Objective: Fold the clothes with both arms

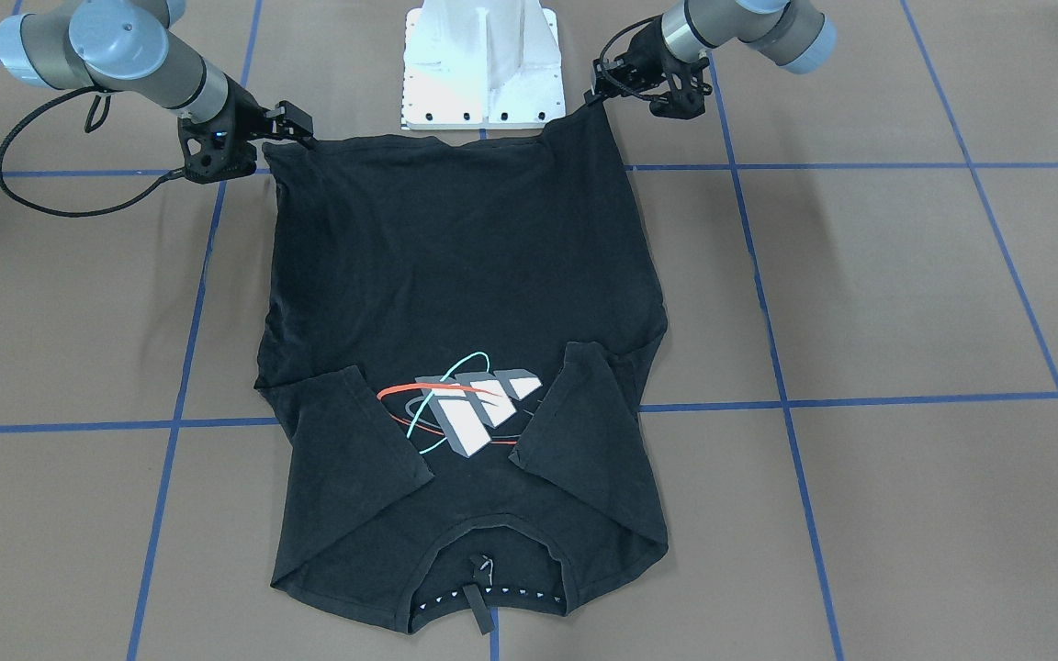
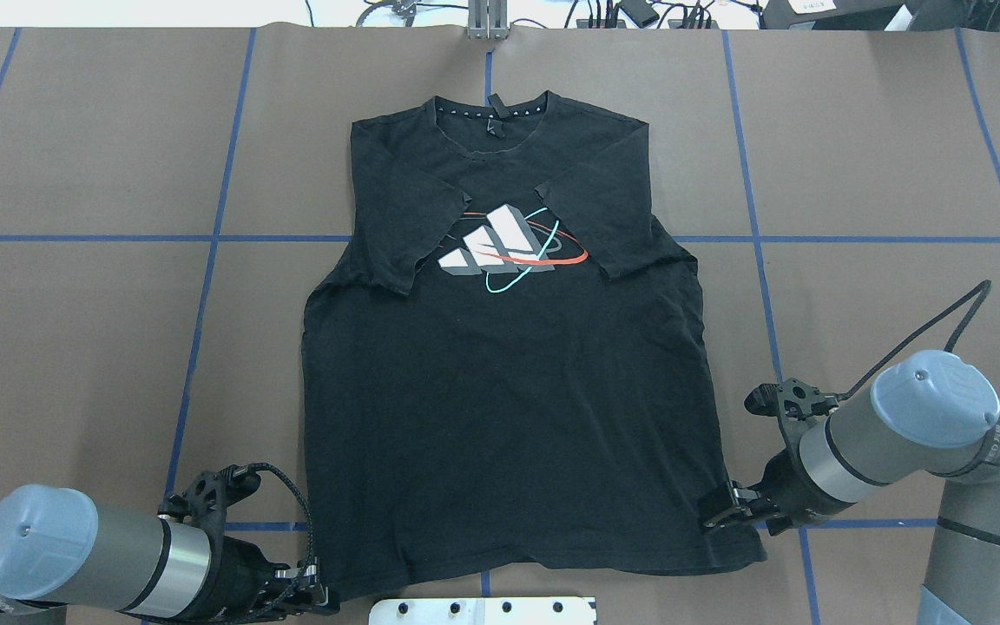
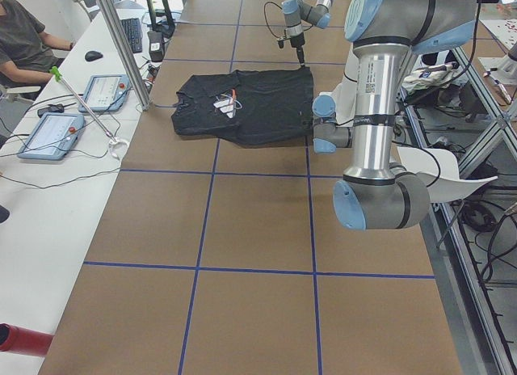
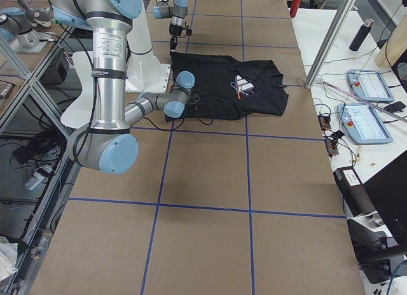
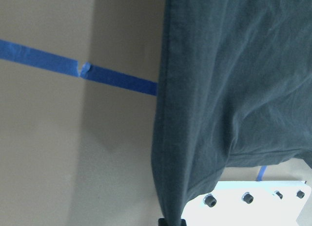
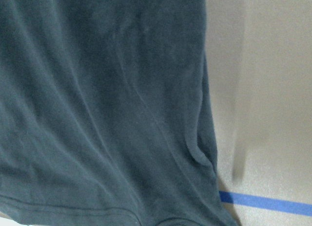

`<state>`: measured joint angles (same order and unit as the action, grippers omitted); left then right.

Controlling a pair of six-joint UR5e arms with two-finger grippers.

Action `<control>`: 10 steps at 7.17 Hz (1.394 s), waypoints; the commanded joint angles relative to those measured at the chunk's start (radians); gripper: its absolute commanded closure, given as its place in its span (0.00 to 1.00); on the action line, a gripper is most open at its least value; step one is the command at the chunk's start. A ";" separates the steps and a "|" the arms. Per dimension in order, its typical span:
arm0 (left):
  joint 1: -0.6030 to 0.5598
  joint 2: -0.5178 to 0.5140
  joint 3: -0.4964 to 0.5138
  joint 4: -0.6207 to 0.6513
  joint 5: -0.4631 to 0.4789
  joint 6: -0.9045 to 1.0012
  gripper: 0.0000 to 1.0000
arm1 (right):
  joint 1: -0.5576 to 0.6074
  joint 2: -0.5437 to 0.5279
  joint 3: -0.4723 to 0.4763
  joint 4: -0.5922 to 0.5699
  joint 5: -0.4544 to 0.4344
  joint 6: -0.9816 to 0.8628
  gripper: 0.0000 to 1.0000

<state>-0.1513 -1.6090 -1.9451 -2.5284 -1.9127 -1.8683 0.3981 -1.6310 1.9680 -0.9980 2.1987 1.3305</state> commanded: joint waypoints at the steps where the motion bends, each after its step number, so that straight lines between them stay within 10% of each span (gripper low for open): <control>1: -0.001 0.000 -0.002 0.000 0.000 0.000 1.00 | -0.025 -0.017 -0.003 -0.002 -0.027 0.001 0.02; 3: -0.001 0.003 -0.006 0.000 0.000 0.000 1.00 | -0.027 -0.018 -0.008 -0.005 -0.034 0.001 0.08; 5: -0.002 0.006 -0.005 0.000 0.000 0.000 1.00 | -0.027 -0.017 -0.006 -0.007 -0.034 0.001 0.37; 10: -0.002 0.008 -0.006 0.000 0.000 0.001 1.00 | -0.025 -0.029 -0.008 -0.010 -0.034 0.001 0.40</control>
<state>-0.1542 -1.6014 -1.9512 -2.5280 -1.9129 -1.8669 0.3727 -1.6586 1.9605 -1.0069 2.1644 1.3315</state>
